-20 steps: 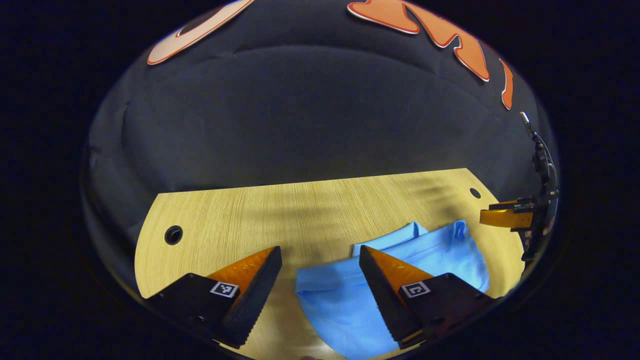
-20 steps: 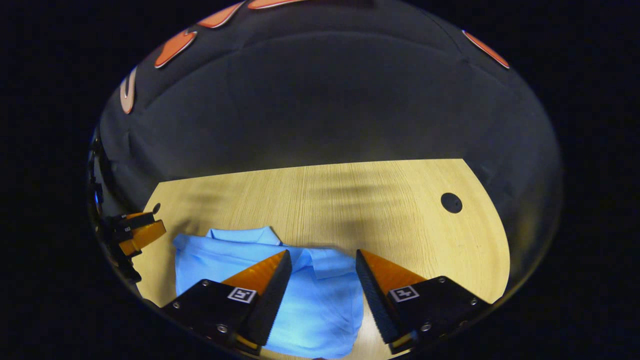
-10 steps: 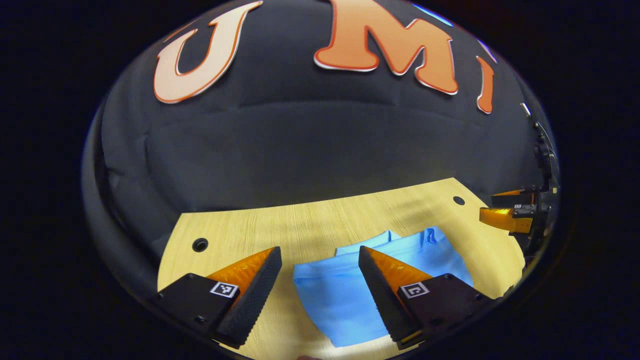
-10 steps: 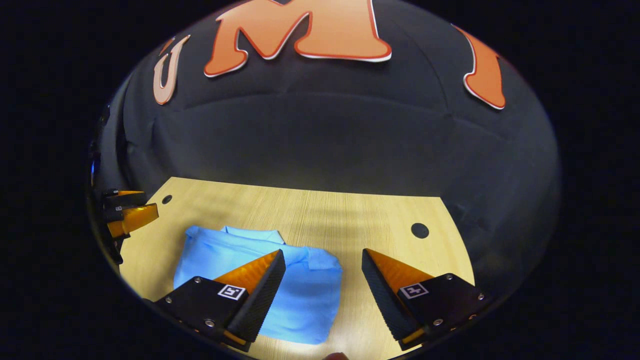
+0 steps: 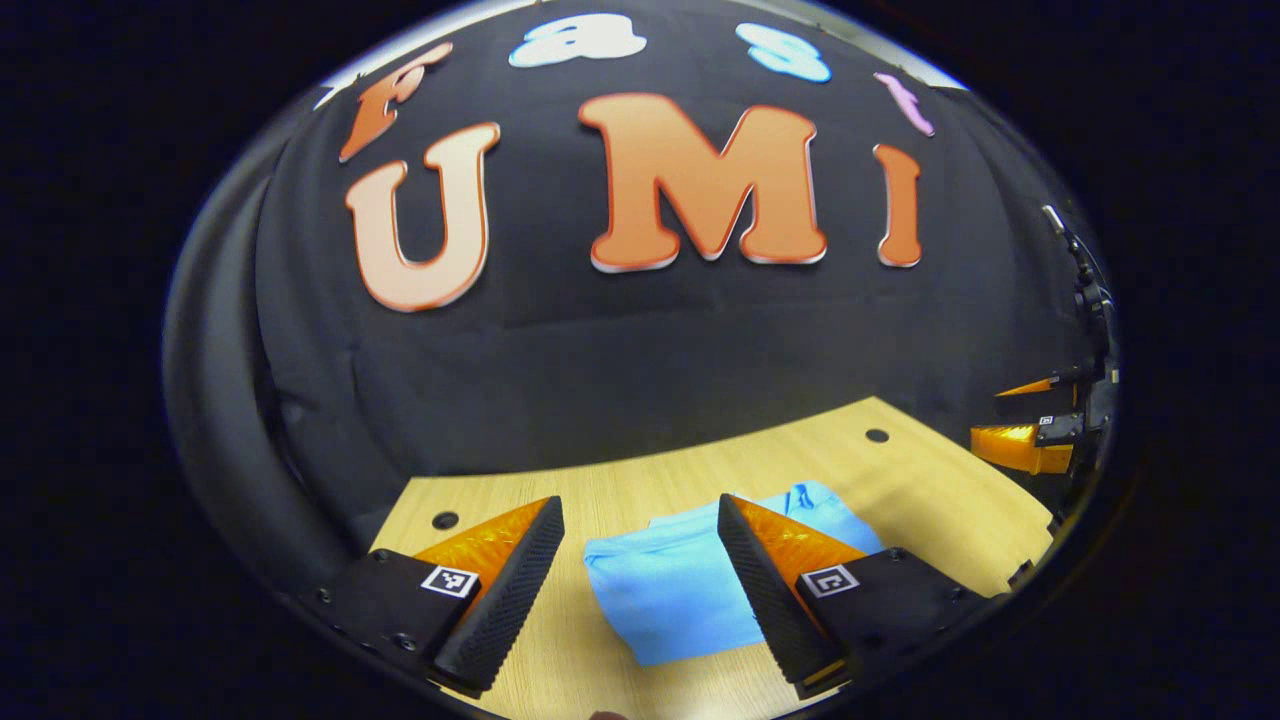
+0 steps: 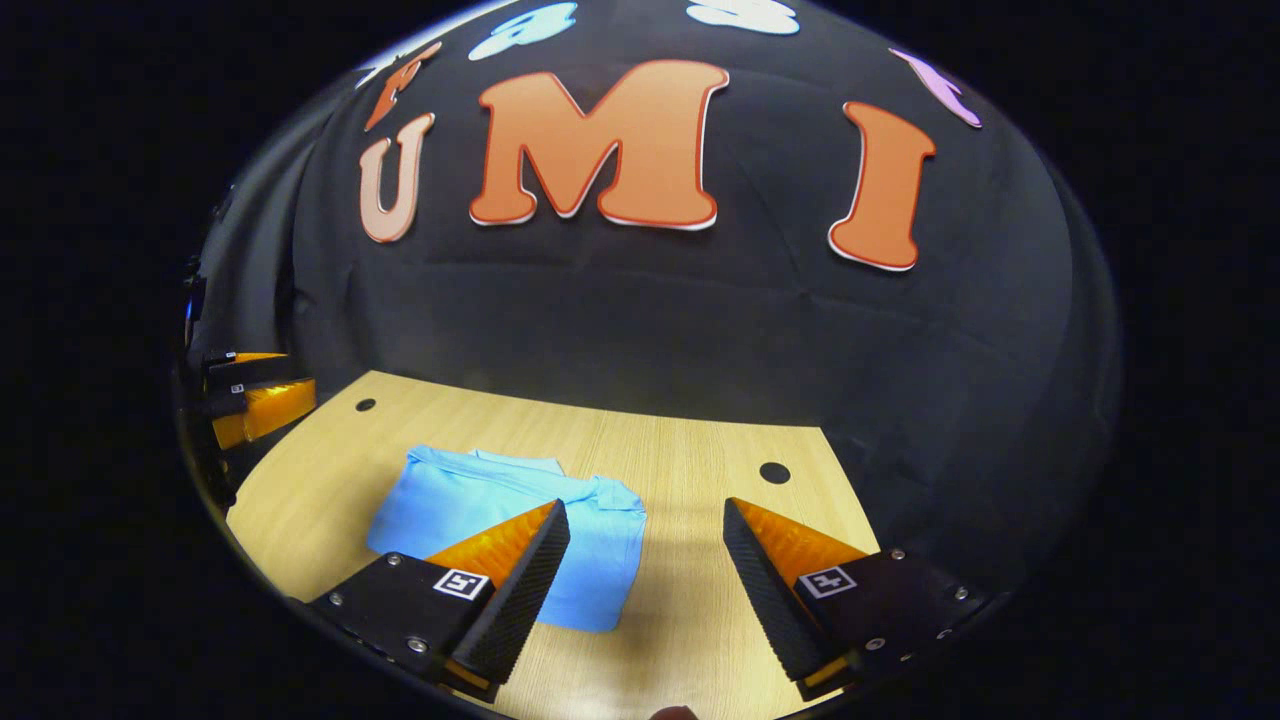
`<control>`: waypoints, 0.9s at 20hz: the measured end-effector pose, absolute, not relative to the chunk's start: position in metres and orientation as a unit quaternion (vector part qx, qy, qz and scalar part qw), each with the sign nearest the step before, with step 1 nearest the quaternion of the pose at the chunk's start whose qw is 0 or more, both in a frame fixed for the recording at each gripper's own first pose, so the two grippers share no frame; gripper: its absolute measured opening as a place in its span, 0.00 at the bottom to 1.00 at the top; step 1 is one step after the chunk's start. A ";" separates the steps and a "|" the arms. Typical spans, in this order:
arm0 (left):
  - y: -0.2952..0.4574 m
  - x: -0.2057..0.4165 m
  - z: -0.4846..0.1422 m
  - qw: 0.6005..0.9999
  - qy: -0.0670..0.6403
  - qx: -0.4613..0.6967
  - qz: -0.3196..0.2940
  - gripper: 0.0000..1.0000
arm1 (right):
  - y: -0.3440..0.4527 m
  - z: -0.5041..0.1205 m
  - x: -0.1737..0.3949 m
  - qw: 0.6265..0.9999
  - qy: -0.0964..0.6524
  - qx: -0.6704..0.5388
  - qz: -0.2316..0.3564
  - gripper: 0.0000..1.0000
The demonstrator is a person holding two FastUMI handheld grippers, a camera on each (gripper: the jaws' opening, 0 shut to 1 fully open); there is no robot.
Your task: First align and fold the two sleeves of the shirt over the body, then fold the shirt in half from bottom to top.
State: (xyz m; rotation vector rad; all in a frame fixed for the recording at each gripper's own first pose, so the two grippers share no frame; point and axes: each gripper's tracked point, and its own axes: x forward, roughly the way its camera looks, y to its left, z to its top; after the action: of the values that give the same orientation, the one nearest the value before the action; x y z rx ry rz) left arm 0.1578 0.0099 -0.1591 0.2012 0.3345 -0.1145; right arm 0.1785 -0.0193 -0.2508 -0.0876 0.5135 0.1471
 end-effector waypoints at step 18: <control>-0.023 -0.063 -0.072 0.997 0.019 0.074 -0.019 1.00 | 0.009 -0.152 0.030 0.985 0.120 -0.053 0.115 0.98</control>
State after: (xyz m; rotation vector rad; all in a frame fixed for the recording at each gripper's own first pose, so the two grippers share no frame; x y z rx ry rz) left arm -0.0630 -0.0235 -0.0722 0.1490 0.0388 -0.0379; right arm 0.0303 0.0088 -0.1518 -0.1061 0.2403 0.2305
